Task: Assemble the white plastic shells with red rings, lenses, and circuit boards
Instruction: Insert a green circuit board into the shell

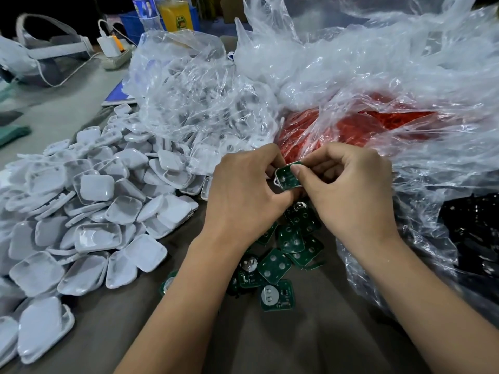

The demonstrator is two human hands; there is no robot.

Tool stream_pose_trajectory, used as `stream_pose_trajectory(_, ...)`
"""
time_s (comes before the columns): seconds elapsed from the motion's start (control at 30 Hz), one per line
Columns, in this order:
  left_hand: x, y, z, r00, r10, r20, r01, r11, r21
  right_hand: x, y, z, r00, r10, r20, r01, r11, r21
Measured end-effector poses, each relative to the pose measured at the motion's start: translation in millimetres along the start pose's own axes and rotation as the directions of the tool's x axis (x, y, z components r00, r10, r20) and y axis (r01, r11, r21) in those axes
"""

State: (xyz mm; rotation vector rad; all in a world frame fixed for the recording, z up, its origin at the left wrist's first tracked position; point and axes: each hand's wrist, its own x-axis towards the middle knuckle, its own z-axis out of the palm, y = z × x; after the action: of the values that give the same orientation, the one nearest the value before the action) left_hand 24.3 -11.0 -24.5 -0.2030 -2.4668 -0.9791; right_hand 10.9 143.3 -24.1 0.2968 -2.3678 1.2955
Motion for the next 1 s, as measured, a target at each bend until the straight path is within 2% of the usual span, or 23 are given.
stream_pose_trajectory(0.27,0,0,0,1.000,-0.007,-0.001,0.007,1.000,-0.011,1,0,0,1.000,0.026,0.006,-0.026,1.000,0.012)
stream_pose_trajectory(0.37,1,-1,-1,1.000,-0.016,0.013,0.016,1.000,-0.016,3,2,-1,0.994,0.101,0.047,-0.107,0.984,0.146)
stream_pose_trajectory(0.53,2,-3,-3,0.998,-0.039,0.051,0.042,0.998,-0.045,8,0,-11,0.947,0.266,0.179,-0.321,0.813,0.486)
stream_pose_trajectory(0.67,3,-10,-6,0.991,-0.092,0.097,0.102,0.990,-0.102,14,-1,-23,0.951,0.181,0.251,-0.308,0.631,0.712)
stream_pose_trajectory(0.77,3,-13,-8,0.991,-0.087,0.100,0.100,0.987,-0.129,16,-3,-25,0.964,0.119,0.239,-0.264,0.562,0.784)
stream_pose_trajectory(0.83,3,-14,-9,0.991,-0.086,0.099,0.098,0.989,-0.115,17,-4,-25,0.956,0.119,0.266,-0.287,0.541,0.790)
stream_pose_trajectory(0.9,4,-16,-9,0.992,-0.091,0.087,0.098,0.992,-0.085,17,-2,-26,0.944,0.107,0.311,-0.312,0.588,0.746)
stream_pose_trajectory(1.0,6,-20,-10,0.991,-0.130,0.029,0.131,0.991,-0.032,14,2,-24,0.954,0.025,0.299,-0.177,0.852,0.493)
